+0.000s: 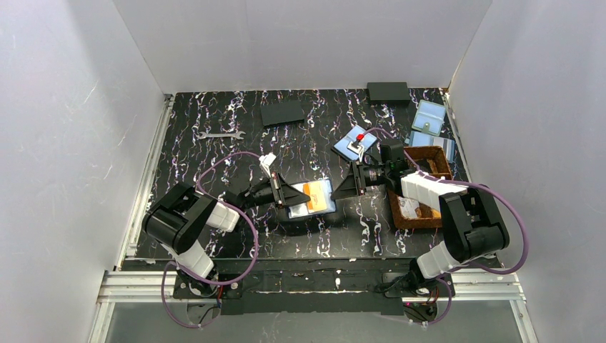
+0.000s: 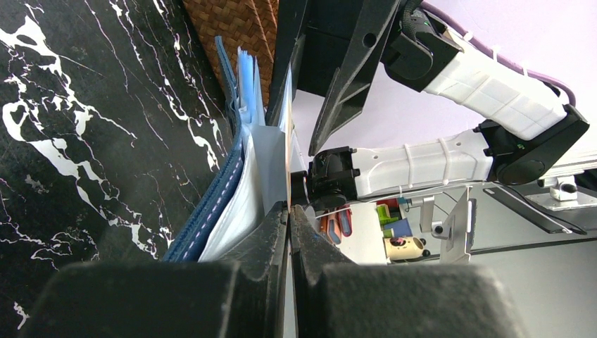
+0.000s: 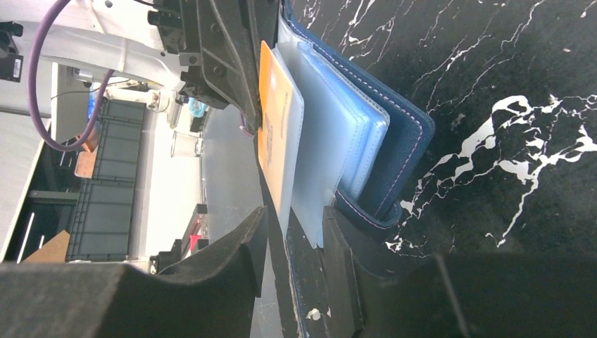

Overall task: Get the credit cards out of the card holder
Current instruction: Remove the credit card from the card holder.

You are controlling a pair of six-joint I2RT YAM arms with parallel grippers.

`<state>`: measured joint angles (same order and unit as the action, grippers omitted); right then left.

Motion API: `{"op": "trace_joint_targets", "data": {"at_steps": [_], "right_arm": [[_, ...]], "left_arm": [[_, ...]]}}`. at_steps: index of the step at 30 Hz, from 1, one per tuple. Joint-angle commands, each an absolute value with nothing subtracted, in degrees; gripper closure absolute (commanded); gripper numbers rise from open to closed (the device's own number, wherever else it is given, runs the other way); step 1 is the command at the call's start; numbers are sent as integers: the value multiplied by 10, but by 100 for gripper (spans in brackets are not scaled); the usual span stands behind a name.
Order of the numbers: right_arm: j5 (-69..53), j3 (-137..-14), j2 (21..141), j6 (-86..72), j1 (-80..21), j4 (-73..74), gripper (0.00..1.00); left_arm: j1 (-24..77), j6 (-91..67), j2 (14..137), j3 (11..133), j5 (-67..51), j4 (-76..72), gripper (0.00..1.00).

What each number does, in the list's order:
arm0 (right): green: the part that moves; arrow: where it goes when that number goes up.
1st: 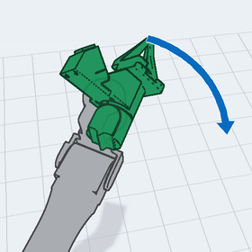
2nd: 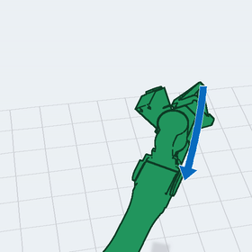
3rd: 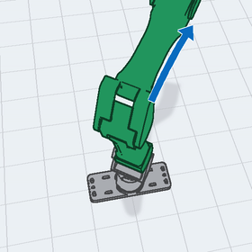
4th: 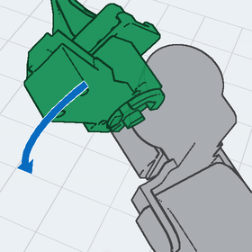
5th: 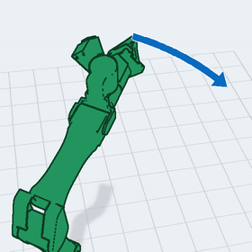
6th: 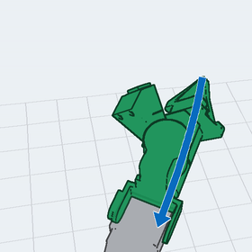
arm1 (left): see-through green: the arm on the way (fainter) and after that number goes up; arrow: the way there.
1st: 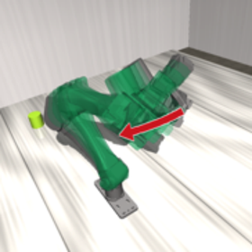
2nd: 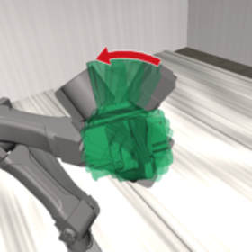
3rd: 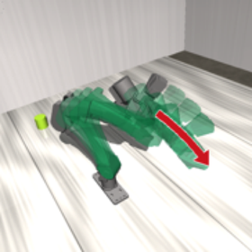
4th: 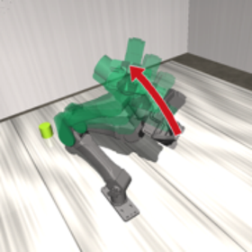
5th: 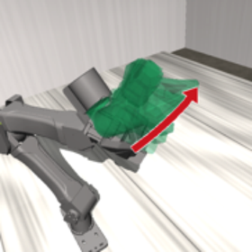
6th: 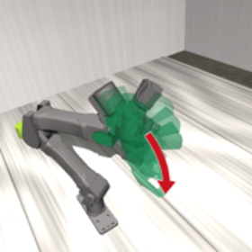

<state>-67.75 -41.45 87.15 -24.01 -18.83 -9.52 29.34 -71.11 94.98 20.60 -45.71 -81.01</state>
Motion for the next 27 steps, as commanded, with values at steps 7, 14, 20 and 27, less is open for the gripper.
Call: {"op": "trace_joint_targets", "data": {"at_steps": [7, 14, 20, 27], "right_arm": [[-708, -430, 877, -269, -205, -139, 62], [-702, -431, 877, -270, -207, -139, 61], [-711, -438, 881, -276, -206, -141, 66], [-718, -439, 884, -288, -206, -151, 73]], "left_arm": [[304, -705, 947, 237, -466, -832, 100], [307, -704, 951, 238, -462, -833, 100], [307, -702, 952, 233, -461, -833, 100], [309, -702, 953, 234, -461, -832, 100]]}}
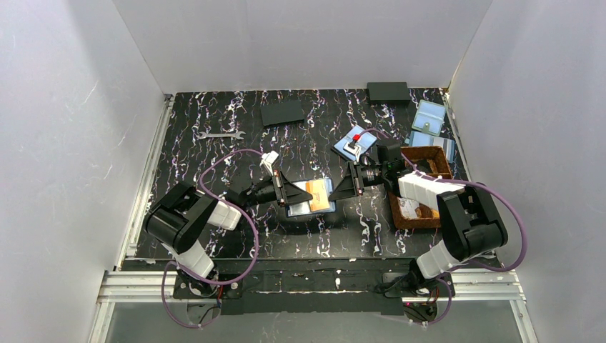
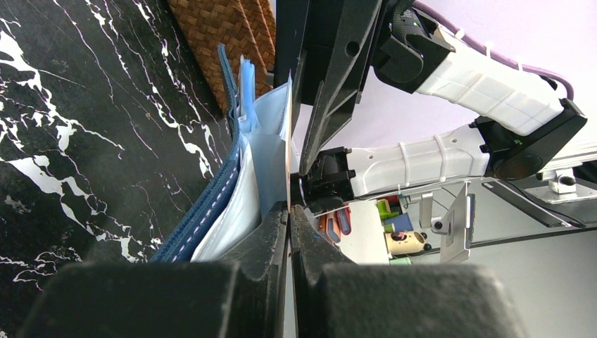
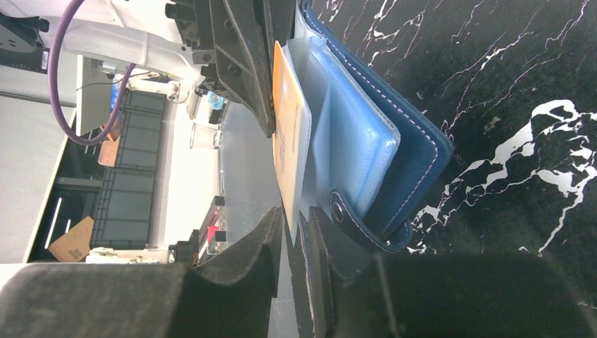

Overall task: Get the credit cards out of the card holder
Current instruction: Remove the credit card from the card holder.

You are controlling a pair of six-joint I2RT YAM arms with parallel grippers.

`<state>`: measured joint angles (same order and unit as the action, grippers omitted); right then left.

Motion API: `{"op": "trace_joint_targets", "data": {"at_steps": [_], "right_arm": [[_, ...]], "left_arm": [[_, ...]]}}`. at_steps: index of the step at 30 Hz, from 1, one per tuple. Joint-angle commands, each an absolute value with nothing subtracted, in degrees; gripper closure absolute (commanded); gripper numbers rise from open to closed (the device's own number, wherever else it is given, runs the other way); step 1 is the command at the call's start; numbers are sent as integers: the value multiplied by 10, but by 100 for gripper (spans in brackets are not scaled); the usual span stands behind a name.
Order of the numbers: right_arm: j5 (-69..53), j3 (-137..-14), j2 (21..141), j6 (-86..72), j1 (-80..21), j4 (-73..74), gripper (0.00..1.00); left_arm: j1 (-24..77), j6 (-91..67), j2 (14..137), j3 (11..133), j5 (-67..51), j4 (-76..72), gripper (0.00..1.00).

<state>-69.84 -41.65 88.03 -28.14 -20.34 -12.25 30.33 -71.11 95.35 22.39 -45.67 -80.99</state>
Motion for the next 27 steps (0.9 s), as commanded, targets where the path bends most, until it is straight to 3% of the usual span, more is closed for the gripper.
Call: {"op": "trace_joint_targets", "data": {"at_steps": [1, 8, 13, 27], "right_arm": [[-719, -439, 884, -288, -206, -152, 73], [-721, -439, 882, -292, -206, -156, 75], [-718, -440, 886, -291, -206, -158, 99], [-682, -437, 880, -234, -153, -104, 99]], "left_arm": [[310, -701, 954, 234, -461, -833, 100], [314, -701, 957, 233, -456, -833, 100], [314, -701, 955, 235, -456, -833, 100], [299, -691, 953, 199, -463, -833, 100]]}}
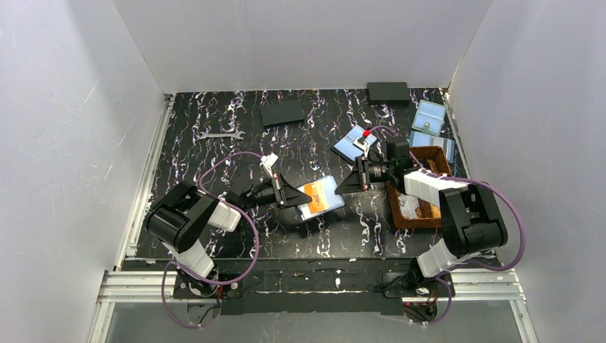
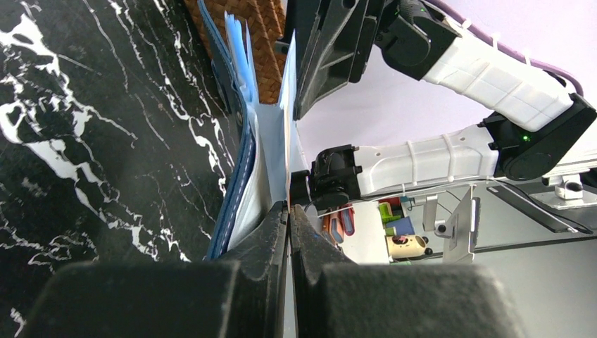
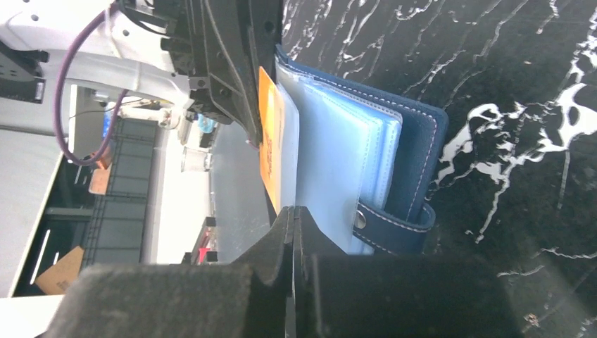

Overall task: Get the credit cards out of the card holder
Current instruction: Remove the credit card from the card holder, then place the credit card in the storage box.

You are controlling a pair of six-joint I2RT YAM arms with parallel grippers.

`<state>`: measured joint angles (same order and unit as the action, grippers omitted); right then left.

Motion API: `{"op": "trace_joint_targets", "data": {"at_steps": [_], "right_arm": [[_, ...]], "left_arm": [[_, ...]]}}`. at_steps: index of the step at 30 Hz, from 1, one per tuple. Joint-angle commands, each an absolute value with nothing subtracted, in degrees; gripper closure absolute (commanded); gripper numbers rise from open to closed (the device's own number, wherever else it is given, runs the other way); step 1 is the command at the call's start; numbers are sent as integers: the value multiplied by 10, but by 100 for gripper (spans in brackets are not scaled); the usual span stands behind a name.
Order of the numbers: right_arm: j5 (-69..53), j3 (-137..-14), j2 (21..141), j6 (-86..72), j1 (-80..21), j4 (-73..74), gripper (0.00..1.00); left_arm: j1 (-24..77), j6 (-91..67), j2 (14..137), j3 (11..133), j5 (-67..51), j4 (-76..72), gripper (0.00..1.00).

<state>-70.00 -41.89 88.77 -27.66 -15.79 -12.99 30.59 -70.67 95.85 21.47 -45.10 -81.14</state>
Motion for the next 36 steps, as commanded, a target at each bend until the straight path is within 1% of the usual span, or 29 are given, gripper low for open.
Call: {"op": "trace_joint_targets", "data": {"at_steps": [1, 8, 12, 13, 15, 16, 17, 18, 21, 23, 26, 30, 32, 36], "right_arm": [[-671, -440, 879, -216, -152, -84, 99], [-582, -469, 897, -104, -134, 50, 99], [-491, -492, 913, -35, -134, 128, 99], [-465, -500, 914, -18, -134, 149, 96], [-411, -519, 909, 13, -134, 185, 66], [-390, -530, 902, 34, -134, 201, 57], [-375, -538, 890, 47, -134, 213, 51], [-368, -545, 878, 60, -133, 228, 48], [-378, -559, 837, 104, -134, 254, 42], [-416, -571, 816, 155, -134, 291, 37], [-517, -590, 792, 224, -134, 354, 30], [-555, -613, 757, 276, -134, 410, 18], [-563, -639, 751, 303, -134, 452, 16], [-572, -694, 765, 331, -135, 537, 14]], "left_arm": [[296, -690, 952, 196, -463, -833, 100], [265, -687, 929, 166, -467, -833, 100], [262, -689, 906, 161, -474, -832, 100], [262, -690, 901, 160, -476, -832, 100], [262, -693, 890, 160, -478, -831, 100], [262, -694, 884, 159, -479, -830, 100], [262, -696, 877, 159, -480, -828, 100], [262, -697, 870, 159, -481, -827, 100], [262, -706, 852, 162, -487, -826, 100], [265, -710, 842, 167, -490, -825, 100], [278, -714, 833, 178, -489, -821, 100], [313, -699, 833, 203, -480, -799, 100], [333, -675, 832, 219, -477, -769, 100], [363, -618, 827, 252, -466, -687, 100]]}}
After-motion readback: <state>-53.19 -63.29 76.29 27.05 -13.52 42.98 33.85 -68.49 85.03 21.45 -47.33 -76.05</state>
